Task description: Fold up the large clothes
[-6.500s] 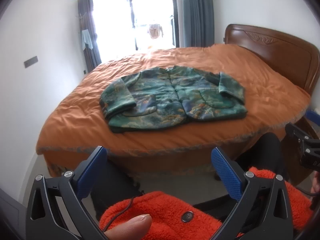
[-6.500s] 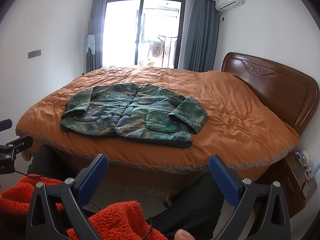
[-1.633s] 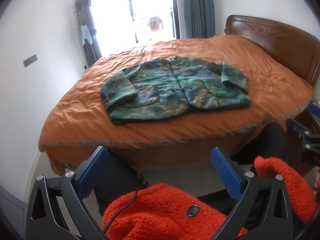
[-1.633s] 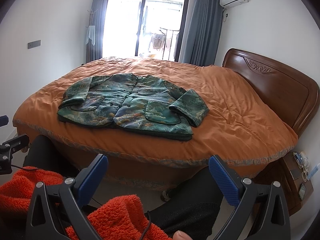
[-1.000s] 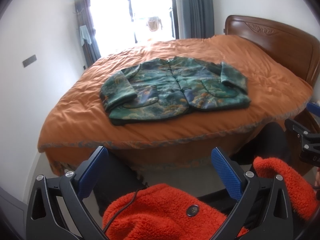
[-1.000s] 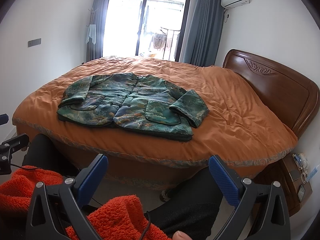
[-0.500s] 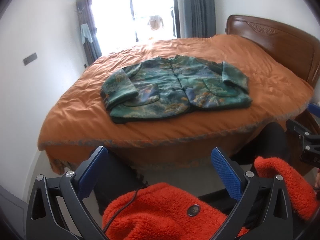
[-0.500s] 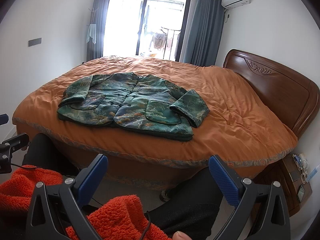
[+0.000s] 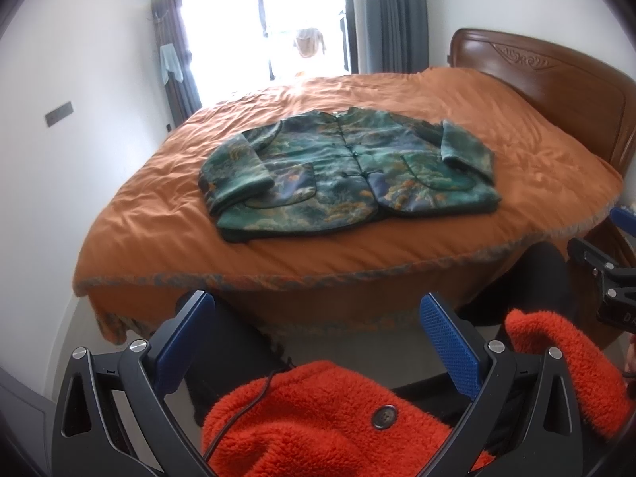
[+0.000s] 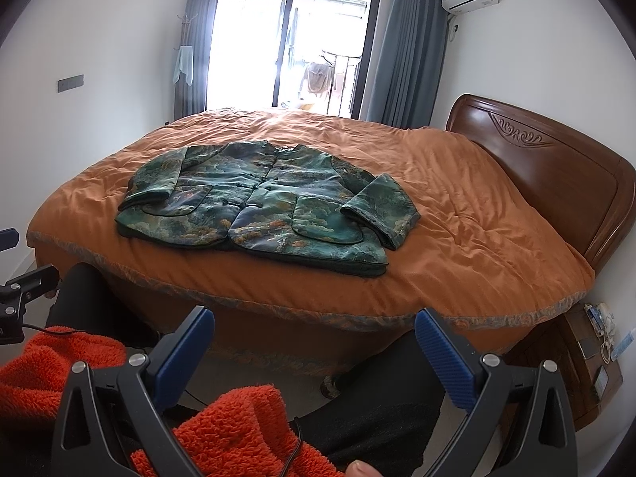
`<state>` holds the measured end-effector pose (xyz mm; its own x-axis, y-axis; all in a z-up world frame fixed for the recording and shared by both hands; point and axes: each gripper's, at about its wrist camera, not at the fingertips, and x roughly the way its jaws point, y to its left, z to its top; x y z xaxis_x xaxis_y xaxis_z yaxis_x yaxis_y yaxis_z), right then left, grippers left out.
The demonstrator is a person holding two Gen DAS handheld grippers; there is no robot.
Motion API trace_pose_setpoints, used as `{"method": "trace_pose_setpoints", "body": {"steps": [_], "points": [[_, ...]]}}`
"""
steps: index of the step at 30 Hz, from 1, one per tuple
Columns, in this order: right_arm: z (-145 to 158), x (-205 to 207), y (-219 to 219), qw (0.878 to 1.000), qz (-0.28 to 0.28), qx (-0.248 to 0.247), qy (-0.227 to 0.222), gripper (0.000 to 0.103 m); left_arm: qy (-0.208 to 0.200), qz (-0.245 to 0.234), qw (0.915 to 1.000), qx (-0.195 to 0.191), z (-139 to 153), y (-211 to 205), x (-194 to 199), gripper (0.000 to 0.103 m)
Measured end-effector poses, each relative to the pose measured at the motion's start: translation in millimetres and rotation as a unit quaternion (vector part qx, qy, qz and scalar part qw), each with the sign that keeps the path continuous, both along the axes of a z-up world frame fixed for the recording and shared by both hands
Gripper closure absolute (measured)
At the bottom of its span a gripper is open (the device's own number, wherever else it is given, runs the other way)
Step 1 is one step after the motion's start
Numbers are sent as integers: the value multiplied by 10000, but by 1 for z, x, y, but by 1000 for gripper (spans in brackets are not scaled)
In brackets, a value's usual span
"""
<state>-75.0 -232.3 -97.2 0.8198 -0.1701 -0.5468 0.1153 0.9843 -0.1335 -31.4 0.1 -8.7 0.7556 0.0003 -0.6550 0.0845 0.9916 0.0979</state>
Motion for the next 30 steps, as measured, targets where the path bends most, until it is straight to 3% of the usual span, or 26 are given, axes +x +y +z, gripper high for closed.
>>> {"method": "trace_pose_setpoints", "body": {"steps": [22,30], "points": [[6,1,7,9999,103,-21,111,0,-5,-26,10000,68,-7,-6,-1,0],[7,21,14,9972,621,251,331,0,-386,-254,9989,-79,7,5,4,0]]}}
